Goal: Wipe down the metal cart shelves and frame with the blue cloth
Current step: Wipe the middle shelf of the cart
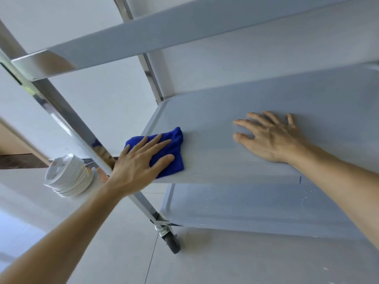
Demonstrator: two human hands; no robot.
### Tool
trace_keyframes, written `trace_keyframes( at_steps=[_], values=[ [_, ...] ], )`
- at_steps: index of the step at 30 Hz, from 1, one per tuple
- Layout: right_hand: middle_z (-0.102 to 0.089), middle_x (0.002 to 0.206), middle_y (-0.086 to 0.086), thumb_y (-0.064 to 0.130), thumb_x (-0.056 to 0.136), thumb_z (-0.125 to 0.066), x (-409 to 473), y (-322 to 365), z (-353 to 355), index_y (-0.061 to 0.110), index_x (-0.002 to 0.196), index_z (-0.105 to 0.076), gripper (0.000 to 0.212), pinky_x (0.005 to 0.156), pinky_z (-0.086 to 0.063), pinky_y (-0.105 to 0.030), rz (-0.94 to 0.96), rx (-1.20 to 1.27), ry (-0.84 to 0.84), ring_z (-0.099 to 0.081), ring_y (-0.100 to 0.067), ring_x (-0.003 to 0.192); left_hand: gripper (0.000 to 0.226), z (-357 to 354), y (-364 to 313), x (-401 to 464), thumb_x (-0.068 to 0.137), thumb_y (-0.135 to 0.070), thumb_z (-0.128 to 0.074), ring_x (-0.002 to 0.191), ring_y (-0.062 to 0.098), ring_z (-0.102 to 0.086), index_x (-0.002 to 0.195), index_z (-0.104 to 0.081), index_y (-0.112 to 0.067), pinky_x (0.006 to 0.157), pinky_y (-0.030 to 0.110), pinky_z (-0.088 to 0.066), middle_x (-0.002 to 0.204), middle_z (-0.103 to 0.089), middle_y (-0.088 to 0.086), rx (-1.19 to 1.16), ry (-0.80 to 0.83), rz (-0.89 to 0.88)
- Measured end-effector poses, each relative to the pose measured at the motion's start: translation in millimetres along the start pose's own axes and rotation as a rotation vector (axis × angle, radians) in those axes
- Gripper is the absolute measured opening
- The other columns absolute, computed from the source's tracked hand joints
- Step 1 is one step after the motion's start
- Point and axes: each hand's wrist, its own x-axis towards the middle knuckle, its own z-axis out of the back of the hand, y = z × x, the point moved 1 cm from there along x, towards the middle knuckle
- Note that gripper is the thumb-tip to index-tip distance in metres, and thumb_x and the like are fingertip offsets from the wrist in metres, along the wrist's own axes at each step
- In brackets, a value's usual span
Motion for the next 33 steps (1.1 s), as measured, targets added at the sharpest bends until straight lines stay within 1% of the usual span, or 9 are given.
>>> trace_keyframes(
  at_steps=[3, 7, 9, 13, 18, 22, 28, 31, 33],
  values=[
    [-0.011, 0.165, 0.018, 0.077, 0.089, -0.014, -1.0, 1.7, 1.1, 0.058, 0.147, -0.016, 0.061, 0.117, -0.004, -0.064, 0.002, -0.008, -0.007, -0.005, -0.017, 0.153, 0.073, -7.8, -21.9, -22.4, 0.084, -0.085, -0.009, 0.152, 0.011, -0.014, 0.148, -0.027, -0.054, 0.122, 0.050, -0.012, 0.159, -0.020, -0.027, 0.005, -0.139, -0.050],
    [-0.012, 0.164, 0.020, 0.078, 0.087, -0.014, -4.8, 5.4, 4.6, 0.058, 0.147, -0.017, 0.063, 0.117, -0.006, -0.063, -0.010, 0.011, 0.006, -0.007, -0.015, 0.153, 0.073, -28.0, -64.8, -33.5, 0.087, -0.080, -0.027, 0.152, 0.021, -0.019, 0.151, -0.028, -0.045, 0.120, 0.054, -0.015, 0.162, -0.024, -0.018, 0.109, -0.170, -0.255],
    [-0.012, 0.165, 0.019, 0.076, 0.090, -0.015, -8.6, 8.4, 8.2, 0.058, 0.148, -0.016, 0.061, 0.118, -0.008, -0.061, -0.024, 0.004, 0.013, -0.008, -0.014, 0.153, 0.068, -32.3, -73.8, -33.4, 0.092, -0.071, -0.036, 0.150, 0.026, -0.023, 0.152, -0.029, -0.040, 0.118, 0.057, -0.018, 0.162, -0.027, -0.014, 0.139, -0.199, -0.282],
    [-0.012, 0.167, 0.014, 0.067, 0.097, -0.014, -18.7, 21.1, 20.6, 0.055, 0.152, -0.017, 0.056, 0.119, -0.015, -0.058, -0.075, -0.082, 0.044, -0.012, -0.019, 0.153, 0.070, -22.6, -64.7, -29.4, 0.094, -0.062, -0.049, 0.151, 0.025, -0.018, 0.154, -0.023, -0.039, 0.117, 0.059, -0.020, 0.163, -0.021, -0.013, 0.114, -0.125, -0.336],
    [-0.004, 0.168, 0.011, 0.051, 0.105, -0.015, -37.9, 36.4, 13.7, 0.041, 0.156, -0.015, 0.053, 0.119, -0.009, -0.062, -0.123, -0.033, 0.098, -0.004, -0.023, 0.155, 0.076, -14.6, -35.5, -27.1, 0.090, -0.060, -0.058, 0.151, 0.017, -0.015, 0.153, -0.020, -0.043, 0.120, 0.053, -0.016, 0.163, -0.017, -0.017, 0.090, -0.084, -0.364],
    [-0.012, 0.167, 0.009, 0.049, 0.103, -0.018, -40.0, 38.9, -0.1, 0.037, 0.155, -0.022, 0.054, 0.118, -0.011, -0.064, -0.134, -0.024, -0.004, -0.009, -0.023, 0.154, 0.076, -11.0, -16.4, -28.1, 0.087, -0.065, -0.059, 0.150, 0.015, -0.018, 0.151, -0.023, -0.045, 0.122, 0.051, -0.016, 0.162, -0.020, -0.018, 0.060, -0.100, -0.373],
    [-0.015, 0.166, 0.013, 0.056, 0.099, -0.019, -35.9, 28.5, -0.5, 0.043, 0.153, -0.023, 0.056, 0.119, -0.013, -0.060, -0.124, -0.015, -0.046, -0.011, -0.019, 0.153, 0.057, -21.3, -17.4, -37.4, 0.094, -0.058, -0.055, 0.146, 0.013, -0.033, 0.146, -0.044, -0.038, 0.117, 0.048, -0.030, 0.155, -0.040, -0.017, 0.006, -0.326, -0.436],
    [-0.015, 0.166, 0.013, 0.056, 0.100, -0.020, -34.6, 25.2, 2.8, 0.044, 0.154, -0.024, 0.055, 0.119, -0.014, -0.058, -0.125, -0.015, -0.049, -0.012, -0.018, 0.153, 0.046, -16.2, -15.6, -42.2, 0.096, -0.045, -0.060, 0.144, 0.012, -0.037, 0.140, -0.053, -0.034, 0.116, 0.047, -0.032, 0.149, -0.048, -0.017, -0.099, -0.353, -0.417],
    [-0.016, 0.166, 0.013, 0.055, 0.100, -0.020, -35.5, 25.4, 2.1, 0.044, 0.154, -0.024, 0.055, 0.119, -0.014, -0.058, -0.129, -0.018, -0.052, -0.013, -0.019, 0.153, 0.039, -9.6, -13.5, -50.4, 0.096, -0.037, -0.063, 0.135, 0.010, -0.048, 0.134, -0.058, -0.030, 0.109, 0.044, -0.040, 0.137, -0.059, -0.016, -0.245, -0.341, -0.358]
  ],
)
